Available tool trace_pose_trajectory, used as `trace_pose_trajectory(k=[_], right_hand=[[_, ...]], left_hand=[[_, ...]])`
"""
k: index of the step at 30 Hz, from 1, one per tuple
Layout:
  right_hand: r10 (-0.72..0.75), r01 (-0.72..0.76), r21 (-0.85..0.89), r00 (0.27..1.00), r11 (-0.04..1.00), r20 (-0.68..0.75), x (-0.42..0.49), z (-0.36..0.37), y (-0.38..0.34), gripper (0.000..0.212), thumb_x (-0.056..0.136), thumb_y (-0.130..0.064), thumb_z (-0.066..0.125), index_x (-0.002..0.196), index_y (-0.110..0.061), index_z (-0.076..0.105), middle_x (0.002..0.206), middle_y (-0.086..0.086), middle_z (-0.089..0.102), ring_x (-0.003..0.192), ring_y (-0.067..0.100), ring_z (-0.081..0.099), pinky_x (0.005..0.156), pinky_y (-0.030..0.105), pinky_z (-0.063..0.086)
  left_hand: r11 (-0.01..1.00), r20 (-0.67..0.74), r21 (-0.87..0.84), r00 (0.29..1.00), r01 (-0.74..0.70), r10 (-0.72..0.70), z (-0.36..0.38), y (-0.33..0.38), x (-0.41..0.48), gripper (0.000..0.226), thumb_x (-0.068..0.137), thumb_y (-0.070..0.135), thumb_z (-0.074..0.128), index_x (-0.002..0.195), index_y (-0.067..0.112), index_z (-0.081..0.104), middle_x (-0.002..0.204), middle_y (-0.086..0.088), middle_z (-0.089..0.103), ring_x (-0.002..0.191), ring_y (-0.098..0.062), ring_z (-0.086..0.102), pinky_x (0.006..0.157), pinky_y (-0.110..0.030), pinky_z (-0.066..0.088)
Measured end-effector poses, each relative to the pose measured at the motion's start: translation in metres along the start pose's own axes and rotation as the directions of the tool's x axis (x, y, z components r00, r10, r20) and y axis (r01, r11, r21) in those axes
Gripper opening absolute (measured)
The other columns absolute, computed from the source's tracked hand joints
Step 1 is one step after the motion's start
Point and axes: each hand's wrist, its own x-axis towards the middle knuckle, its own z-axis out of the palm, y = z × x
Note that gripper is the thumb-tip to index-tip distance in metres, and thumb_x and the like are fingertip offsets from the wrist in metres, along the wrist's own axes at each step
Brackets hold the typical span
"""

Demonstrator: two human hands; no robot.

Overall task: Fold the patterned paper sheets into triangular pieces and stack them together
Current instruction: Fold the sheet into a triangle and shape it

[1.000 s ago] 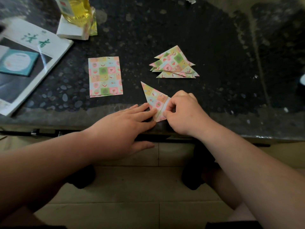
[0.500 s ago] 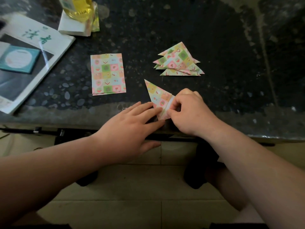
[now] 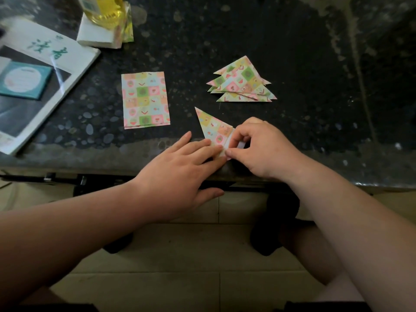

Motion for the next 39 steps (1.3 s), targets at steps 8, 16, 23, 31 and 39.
trace_pose_trajectory(k=[8, 16, 23, 31, 39], right_hand=[[0.123, -0.142, 0.148, 0.984, 0.979, 0.125, 0.002, -0.025, 0.0, 0.012, 0.086, -0.018, 0.081, 0.076, -0.016, 0.073, 0.057, -0.001, 0.071, 0.045, 0.007, 0.059, 0.051, 0.025, 0.046], [0.16, -0.202, 0.152, 0.955, 0.968, 0.251, 0.004, -0.011, -0.004, 0.01, 0.091, -0.016, 0.076, 0.084, -0.015, 0.069, 0.062, 0.002, 0.074, 0.043, 0.013, 0.06, 0.048, 0.026, 0.047], [0.246, -0.286, 0.089, 0.918, 0.954, 0.311, 0.009, -0.019, 0.002, 0.015, 0.093, -0.014, 0.074, 0.08, -0.013, 0.066, 0.059, 0.002, 0.073, 0.041, 0.01, 0.06, 0.046, 0.022, 0.044], [0.392, -0.412, 0.08, 0.9, 0.907, 0.192, 0.01, -0.053, 0.026, 0.011, 0.092, -0.01, 0.074, 0.082, -0.009, 0.07, 0.058, 0.004, 0.072, 0.041, 0.01, 0.059, 0.045, 0.023, 0.046], [0.108, -0.101, 0.073, 0.989, 0.992, -0.097, 0.004, -0.019, -0.006, 0.043, 0.083, -0.036, 0.08, 0.12, -0.032, 0.058, 0.113, -0.011, 0.058, 0.099, 0.006, 0.057, 0.07, 0.019, 0.042]], left_hand=[[1.0, 0.02, 0.027, 1.0, 0.0, -0.001, -0.006, 0.001, 0.004, 0.072, 0.097, 0.07, 0.025, 0.15, 0.03, 0.05, 0.156, 0.0, 0.046, 0.149, -0.022, 0.035, 0.127, -0.049, 0.016], [0.998, 0.135, -0.003, 0.989, 0.062, -0.061, -0.016, -0.001, 0.009, 0.074, 0.091, 0.073, 0.011, 0.159, 0.045, 0.017, 0.172, -0.003, 0.002, 0.158, -0.028, -0.005, 0.127, -0.049, -0.006], [0.997, 0.163, 0.006, 0.984, 0.073, -0.073, -0.018, 0.0, 0.01, 0.073, 0.092, 0.074, 0.011, 0.159, 0.046, 0.017, 0.172, -0.003, -0.003, 0.158, -0.026, -0.009, 0.128, -0.049, -0.002], [0.992, 0.128, -0.081, 0.988, 0.101, -0.09, -0.021, 0.002, 0.011, 0.068, 0.094, 0.068, 0.013, 0.155, 0.046, 0.034, 0.172, -0.002, 0.008, 0.158, -0.026, -0.001, 0.129, -0.047, 0.0], [0.987, -0.177, -0.131, 0.978, 0.088, -0.11, -0.013, -0.002, 0.025, 0.035, 0.094, 0.047, 0.061, 0.112, 0.021, 0.076, 0.128, -0.003, 0.068, 0.124, -0.029, 0.059, 0.108, -0.046, 0.044]])
